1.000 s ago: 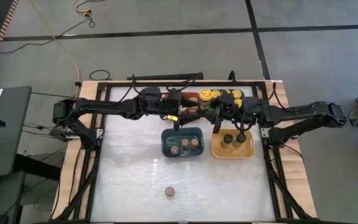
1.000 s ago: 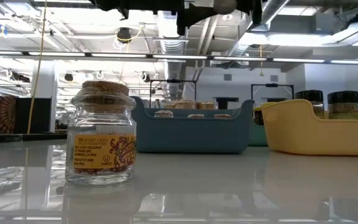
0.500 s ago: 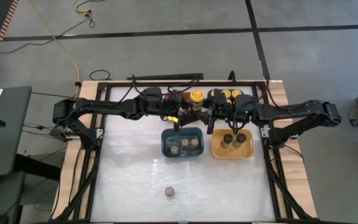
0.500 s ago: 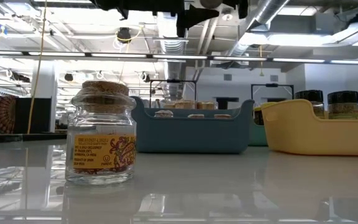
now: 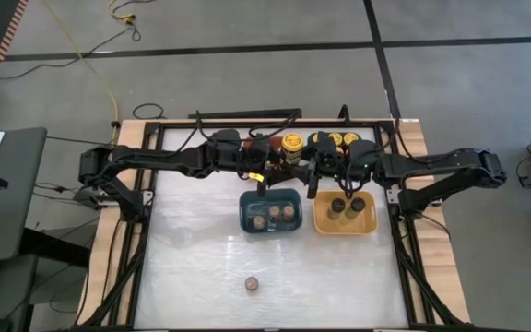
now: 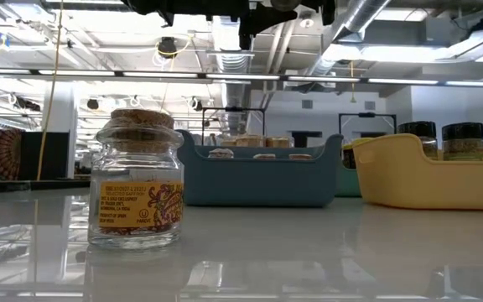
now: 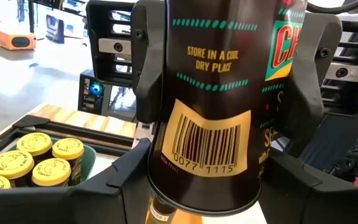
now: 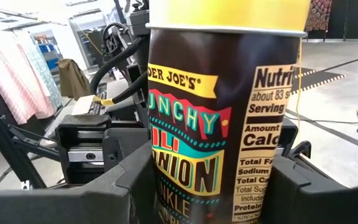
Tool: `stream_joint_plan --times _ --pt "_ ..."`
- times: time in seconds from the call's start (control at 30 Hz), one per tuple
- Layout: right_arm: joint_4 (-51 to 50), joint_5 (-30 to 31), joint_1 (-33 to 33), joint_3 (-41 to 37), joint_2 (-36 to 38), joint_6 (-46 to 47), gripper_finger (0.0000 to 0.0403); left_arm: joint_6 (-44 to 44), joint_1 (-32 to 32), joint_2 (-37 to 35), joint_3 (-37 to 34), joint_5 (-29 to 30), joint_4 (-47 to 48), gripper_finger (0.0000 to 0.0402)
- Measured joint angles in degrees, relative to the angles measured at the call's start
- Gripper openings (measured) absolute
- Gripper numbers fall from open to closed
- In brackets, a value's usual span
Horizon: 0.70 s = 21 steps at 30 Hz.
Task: Sort spices by type
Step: Put the yellow spice bottle into the green bin
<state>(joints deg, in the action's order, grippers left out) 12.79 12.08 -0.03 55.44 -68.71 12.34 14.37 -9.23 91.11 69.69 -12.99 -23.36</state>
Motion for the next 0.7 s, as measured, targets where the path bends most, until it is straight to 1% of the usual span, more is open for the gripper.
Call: stream_joint_plan --times 0.13,0.37,0.7 --pt "-0.35 -0.01 -0.02 0.0 0.0 0.04 0.0229 -0.09 0.02 0.02 0.0 -0.02 -0.06 0.0219" --pt "-0.29 -0.1 -0.13 0.0 -0.04 0.28 0.0247 -0.43 0.0 0.02 0.0 -0.17 0.36 0.0219" --pt "-0.53 -0.07 0.35 -0.07 -0.04 0.99 0.0249 -1.27 0.02 0.01 0.0 -0.15 0.9 0.0219"
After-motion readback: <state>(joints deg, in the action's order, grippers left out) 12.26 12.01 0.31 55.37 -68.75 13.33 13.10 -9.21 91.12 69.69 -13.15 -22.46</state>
